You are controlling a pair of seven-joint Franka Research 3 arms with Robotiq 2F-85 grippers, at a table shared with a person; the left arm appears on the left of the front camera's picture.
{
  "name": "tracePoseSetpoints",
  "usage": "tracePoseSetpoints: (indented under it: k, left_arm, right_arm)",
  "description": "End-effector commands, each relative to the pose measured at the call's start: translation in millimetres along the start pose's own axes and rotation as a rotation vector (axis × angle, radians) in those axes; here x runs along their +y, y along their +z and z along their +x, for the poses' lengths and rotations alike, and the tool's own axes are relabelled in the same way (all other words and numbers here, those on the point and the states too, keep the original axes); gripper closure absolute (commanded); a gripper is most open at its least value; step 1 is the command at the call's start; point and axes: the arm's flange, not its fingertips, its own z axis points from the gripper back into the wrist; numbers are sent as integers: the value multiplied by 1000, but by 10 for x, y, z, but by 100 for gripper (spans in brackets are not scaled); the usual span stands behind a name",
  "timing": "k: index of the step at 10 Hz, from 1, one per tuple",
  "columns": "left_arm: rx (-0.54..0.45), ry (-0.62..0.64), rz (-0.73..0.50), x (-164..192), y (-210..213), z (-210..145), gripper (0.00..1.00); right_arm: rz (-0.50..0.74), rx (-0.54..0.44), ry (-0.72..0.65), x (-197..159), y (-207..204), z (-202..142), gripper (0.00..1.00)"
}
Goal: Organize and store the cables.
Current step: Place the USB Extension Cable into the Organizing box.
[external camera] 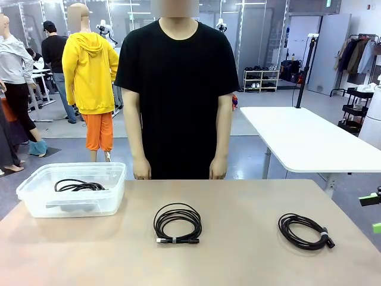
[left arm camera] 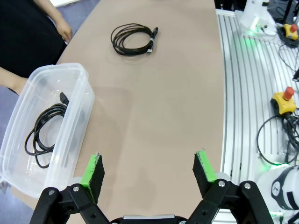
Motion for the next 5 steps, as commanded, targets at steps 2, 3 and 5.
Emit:
tracePoseSetpoints:
  k: [2, 3, 5]
  left_arm:
    - [17, 32, -34, 3, -68, 173, 3]
    - [20, -1, -74, 21, -183, 476, 3]
    - [112, -77, -131, -19, -623, 1277, 3]
  right_arm:
    - [2, 44, -11, 49, 57, 102, 0]
    - [2, 44, -11, 49, 57, 102, 0]
    - [2, 44, -11, 49, 57, 102, 0]
